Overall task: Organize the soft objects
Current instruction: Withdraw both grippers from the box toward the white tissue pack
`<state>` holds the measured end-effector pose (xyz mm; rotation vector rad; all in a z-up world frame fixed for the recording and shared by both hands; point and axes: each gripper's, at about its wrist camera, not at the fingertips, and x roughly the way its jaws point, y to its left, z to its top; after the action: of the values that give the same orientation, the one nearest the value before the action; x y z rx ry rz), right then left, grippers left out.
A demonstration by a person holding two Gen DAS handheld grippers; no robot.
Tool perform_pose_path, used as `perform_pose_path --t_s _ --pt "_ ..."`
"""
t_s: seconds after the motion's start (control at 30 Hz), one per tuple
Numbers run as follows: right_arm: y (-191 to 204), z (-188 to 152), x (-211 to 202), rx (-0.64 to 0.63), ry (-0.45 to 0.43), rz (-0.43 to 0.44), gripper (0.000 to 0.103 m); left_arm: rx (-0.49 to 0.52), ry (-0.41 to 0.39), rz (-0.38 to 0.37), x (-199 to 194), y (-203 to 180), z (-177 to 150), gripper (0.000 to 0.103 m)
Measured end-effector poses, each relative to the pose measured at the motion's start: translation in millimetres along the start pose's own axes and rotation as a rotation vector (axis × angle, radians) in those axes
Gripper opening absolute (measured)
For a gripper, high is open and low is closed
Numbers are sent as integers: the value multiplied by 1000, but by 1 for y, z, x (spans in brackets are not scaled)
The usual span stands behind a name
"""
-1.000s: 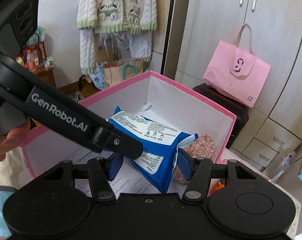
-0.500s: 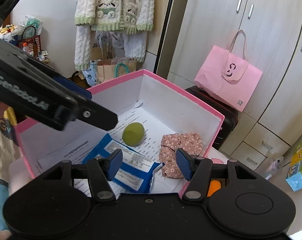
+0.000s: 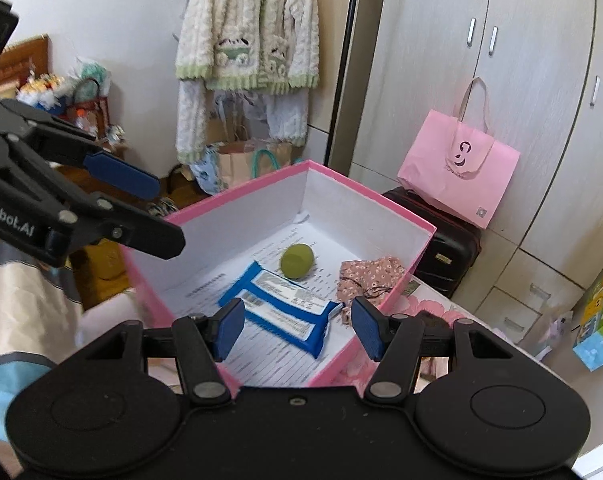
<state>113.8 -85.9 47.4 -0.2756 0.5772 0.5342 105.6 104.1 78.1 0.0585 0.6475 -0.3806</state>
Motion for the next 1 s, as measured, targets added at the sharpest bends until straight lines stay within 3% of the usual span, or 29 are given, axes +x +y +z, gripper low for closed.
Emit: perform_pose_path --t_s 0.4,0.73,1.0 --pt "-36 -30 -97 149 -120 92 65 101 -22 -117 -53 -74 -9 73" --pt "-53 -86 -153 189 -181 34 66 266 38 -198 -46 -147 -31 73" --pt "-67 -139 -161 232 -186 -45 68 329 65 -189 -12 -186 -52 73"
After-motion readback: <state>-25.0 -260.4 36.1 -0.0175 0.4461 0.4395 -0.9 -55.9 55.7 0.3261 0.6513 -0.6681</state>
